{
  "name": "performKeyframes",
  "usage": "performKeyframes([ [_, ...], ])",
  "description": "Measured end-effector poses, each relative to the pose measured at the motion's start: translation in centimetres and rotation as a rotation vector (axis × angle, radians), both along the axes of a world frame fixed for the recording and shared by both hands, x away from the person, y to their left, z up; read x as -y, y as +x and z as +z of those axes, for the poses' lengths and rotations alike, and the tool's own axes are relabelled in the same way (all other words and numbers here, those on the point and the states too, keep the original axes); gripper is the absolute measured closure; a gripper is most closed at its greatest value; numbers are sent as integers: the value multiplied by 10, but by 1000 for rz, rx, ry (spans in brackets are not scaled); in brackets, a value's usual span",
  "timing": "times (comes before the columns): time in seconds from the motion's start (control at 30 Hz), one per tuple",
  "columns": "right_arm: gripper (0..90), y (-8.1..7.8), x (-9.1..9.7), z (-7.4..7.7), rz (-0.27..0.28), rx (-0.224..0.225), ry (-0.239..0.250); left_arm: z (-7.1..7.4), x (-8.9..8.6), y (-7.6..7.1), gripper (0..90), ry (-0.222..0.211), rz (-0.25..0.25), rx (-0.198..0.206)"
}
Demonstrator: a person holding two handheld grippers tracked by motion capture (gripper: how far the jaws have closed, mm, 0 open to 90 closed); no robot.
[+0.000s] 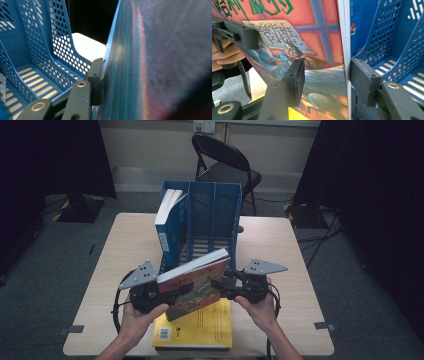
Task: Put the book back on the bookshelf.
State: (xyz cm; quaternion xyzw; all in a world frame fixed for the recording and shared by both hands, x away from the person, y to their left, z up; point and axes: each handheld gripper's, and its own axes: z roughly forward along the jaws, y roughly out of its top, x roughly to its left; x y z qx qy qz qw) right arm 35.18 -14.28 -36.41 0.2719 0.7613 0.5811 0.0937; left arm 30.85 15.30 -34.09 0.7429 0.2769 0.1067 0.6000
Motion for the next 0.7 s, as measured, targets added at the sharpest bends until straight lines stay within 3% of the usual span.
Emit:
performKeyframes([
  [0.17,465,0,-1,0,-4,2,-3,0,-1,0,618,25,17,37],
  [0.23,465,0,-2,1,-4,3,-7,-1,0,-1,610,24,-2,32],
  [0.27,465,1,-2,1,-3,2,-6,-1,0,-3,612,33,12,39],
  [0.37,471,1,-2,0,-4,2,-10,-3,3,-6,603,60,6,82],
  [0.53,474,3,-2,-1,-2,-8,-11,-8,-2,-3,690,42,13,62],
  [0.7,473,3,-3,0,-9,-8,-19,-10,2,-3,676,26,33,67],
])
